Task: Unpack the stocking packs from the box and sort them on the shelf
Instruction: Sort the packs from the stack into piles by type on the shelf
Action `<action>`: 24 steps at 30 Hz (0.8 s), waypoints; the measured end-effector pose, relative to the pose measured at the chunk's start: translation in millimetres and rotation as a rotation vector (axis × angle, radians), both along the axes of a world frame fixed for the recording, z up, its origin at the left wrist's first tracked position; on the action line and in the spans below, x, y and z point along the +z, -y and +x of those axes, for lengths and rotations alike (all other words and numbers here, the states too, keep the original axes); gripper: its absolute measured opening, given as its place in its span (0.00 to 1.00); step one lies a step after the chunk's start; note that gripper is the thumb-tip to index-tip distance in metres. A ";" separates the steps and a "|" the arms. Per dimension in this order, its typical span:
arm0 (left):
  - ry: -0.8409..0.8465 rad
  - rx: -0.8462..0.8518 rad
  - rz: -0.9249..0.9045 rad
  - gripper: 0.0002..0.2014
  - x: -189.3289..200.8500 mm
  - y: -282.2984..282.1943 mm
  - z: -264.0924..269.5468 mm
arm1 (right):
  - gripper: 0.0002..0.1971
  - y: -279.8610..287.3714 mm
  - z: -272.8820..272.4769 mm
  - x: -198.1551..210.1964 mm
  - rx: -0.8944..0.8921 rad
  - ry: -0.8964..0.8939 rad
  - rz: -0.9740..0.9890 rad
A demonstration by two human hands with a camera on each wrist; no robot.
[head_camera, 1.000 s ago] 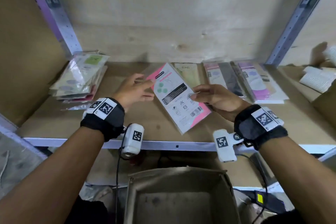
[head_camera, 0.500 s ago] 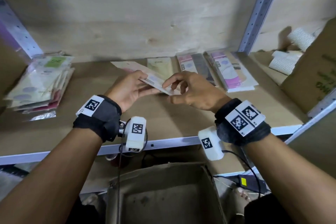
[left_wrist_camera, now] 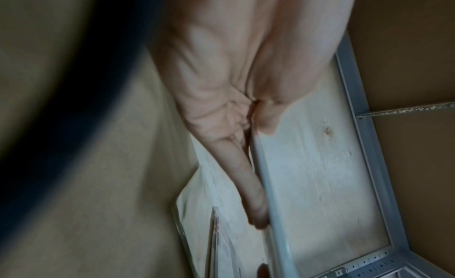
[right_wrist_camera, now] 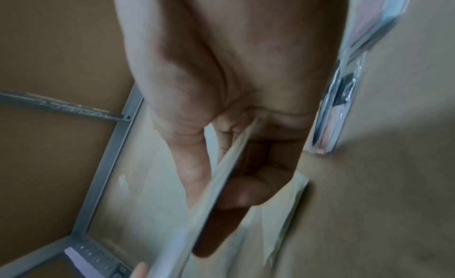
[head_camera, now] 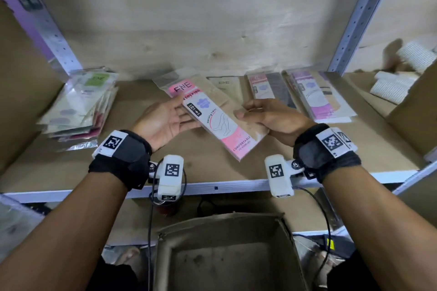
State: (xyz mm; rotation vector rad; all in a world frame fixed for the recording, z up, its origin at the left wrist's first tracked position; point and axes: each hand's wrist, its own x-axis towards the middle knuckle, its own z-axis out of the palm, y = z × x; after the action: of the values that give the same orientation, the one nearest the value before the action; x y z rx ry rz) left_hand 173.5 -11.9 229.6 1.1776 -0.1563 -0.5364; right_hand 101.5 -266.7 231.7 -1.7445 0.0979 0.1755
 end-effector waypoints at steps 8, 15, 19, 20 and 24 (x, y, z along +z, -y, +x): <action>0.049 0.397 0.180 0.24 -0.1 -16.2 15.0 | 0.16 -21.2 -6.9 -5.2 0.138 -0.041 0.012; 0.216 0.466 0.337 0.14 2.8 -27.1 18.2 | 0.14 -14.1 -7.5 -4.8 0.181 -0.014 -0.099; 0.283 0.458 0.478 0.08 1.5 -26.1 22.3 | 0.15 -12.0 -8.1 -2.6 0.195 -0.011 -0.152; 0.300 0.463 0.513 0.08 0.9 -25.8 23.5 | 0.15 -11.9 -9.0 -1.9 0.198 -0.012 -0.160; 0.378 0.416 0.567 0.18 -0.4 -28.4 21.6 | 0.15 -11.2 -13.4 1.7 0.210 -0.002 -0.191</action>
State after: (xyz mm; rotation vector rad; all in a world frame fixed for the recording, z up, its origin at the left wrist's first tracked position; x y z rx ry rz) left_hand 195.1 16.6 229.2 1.8064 -0.0768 0.0271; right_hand 88.2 -255.5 233.4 -1.9442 -0.0706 0.3305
